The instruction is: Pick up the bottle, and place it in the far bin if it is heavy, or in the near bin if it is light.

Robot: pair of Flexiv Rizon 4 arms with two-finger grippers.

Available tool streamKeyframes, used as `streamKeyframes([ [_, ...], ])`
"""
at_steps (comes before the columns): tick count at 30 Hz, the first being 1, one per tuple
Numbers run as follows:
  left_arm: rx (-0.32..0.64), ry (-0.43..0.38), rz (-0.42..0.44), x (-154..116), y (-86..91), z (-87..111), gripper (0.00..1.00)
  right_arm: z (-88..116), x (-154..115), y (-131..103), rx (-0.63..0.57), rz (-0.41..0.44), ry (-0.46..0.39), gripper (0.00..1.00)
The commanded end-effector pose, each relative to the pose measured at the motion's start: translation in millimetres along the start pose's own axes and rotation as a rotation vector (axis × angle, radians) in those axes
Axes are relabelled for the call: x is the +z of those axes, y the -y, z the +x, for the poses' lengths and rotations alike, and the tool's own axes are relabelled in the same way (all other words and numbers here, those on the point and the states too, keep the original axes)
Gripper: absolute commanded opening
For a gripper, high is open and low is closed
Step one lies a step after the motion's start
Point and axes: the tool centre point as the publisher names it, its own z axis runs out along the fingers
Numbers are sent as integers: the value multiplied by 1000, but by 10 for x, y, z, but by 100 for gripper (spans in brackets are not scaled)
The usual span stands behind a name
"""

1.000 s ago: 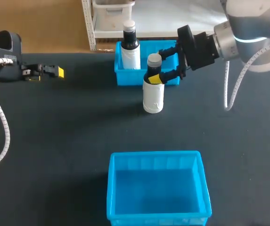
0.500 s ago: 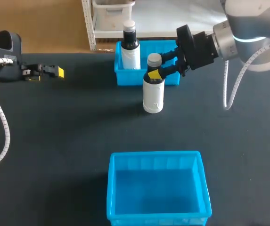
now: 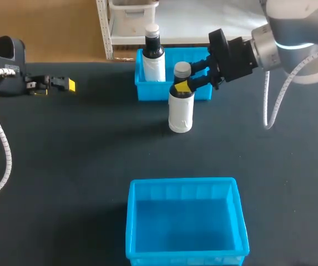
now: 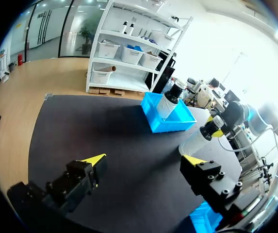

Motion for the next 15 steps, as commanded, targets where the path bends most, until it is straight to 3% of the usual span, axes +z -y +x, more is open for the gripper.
streamKeyframes([
  [1, 0, 0, 0, 0, 0, 0, 100, -46, -73, -45, -7, 10, 5, 0],
  [15, 0, 0, 0, 0, 0, 0, 100, -227, -460, -118, -11, 59, -8, 0],
])
